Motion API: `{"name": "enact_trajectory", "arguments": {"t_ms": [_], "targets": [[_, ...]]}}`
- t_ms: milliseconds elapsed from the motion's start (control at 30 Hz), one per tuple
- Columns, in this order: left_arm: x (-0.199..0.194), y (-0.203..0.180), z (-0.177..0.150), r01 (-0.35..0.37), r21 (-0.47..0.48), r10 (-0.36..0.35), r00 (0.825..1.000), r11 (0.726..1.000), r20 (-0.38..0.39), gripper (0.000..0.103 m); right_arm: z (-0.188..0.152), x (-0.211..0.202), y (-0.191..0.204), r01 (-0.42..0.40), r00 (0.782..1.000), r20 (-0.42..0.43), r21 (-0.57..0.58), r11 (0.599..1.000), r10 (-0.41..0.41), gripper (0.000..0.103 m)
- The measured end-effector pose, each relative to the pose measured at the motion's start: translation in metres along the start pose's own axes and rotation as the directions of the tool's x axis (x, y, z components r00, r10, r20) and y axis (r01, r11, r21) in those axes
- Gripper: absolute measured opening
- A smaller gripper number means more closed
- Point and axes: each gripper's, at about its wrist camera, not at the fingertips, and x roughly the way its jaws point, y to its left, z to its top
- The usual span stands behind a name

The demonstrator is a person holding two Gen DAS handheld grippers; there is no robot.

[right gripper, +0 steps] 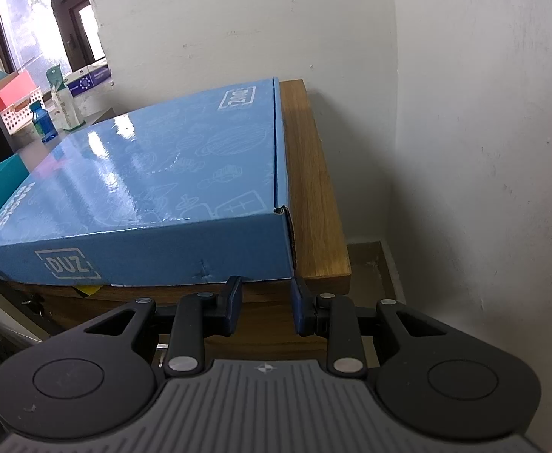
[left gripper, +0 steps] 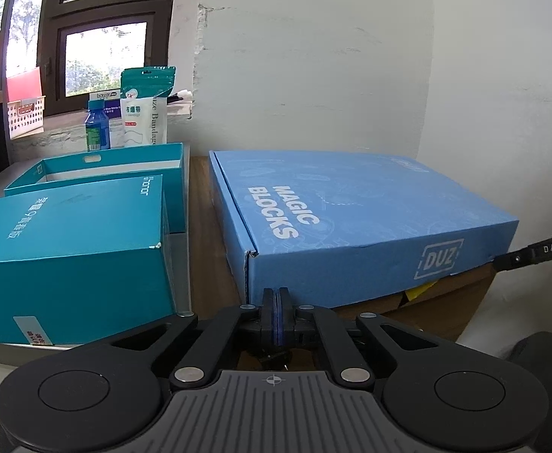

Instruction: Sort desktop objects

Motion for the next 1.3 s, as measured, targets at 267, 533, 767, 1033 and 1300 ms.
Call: {"name": "enact_trajectory", "arguments": {"t_ms": [267,533,767,1033,1300], "targets": [[0.002,-0.001,-0.001,-0.012,0.005,0.012,1.000,1.000,0.008,0.005,0.000,0.003,0.004,0.007,1.000,-0.009,0.004,1.000,-0.007,0.032],[0.001,0.000,-0.002,-0.009,-0.002,0.009,1.000,1.000,0.011,0.005,-0.001,0.001,0.007,0.016,1.000,-0.006,-0.002,1.000,-0.016,0.032],[-0.004,-0.003,-0.002,-0.003,-0.001,0.003,1.000,1.000,0.011,0.008,-0.004,-0.007,0.007,0.004,1.000,0.003,0.019,1.000,-0.004,0.032],[-0.013,-0.006,0.000,-0.006,0.001,0.006,1.000,1.000,0.022,0.017,-0.013,-0.022,0.011,-0.005,1.000,0.022,0.013,1.000,0.004,0.032],[-0.021,-0.009,0.001,-0.018,-0.001,0.018,1.000,1.000,0.022,0.018,-0.021,-0.038,0.012,-0.013,0.999,0.044,0.020,1.000,0.012,0.032]]}}
